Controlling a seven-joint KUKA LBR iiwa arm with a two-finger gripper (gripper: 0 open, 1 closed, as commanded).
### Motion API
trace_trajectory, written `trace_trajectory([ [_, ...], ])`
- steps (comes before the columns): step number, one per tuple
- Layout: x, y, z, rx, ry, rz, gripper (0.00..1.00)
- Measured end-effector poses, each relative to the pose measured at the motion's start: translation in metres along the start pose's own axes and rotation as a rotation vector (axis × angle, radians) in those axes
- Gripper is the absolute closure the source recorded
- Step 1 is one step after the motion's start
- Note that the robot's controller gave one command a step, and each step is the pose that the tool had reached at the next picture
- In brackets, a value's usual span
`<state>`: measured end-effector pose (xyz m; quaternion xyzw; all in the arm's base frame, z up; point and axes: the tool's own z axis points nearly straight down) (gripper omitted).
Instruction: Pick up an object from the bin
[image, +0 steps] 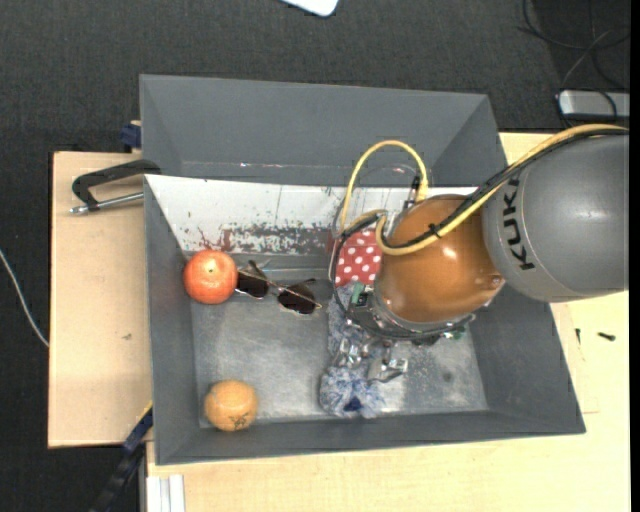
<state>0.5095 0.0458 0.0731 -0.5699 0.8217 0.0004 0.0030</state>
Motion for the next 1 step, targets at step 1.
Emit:
trace_trajectory([
  [1, 0.0003, 0.0009, -0.0030, -0.002, 0.001, -0.001, 1.00],
])
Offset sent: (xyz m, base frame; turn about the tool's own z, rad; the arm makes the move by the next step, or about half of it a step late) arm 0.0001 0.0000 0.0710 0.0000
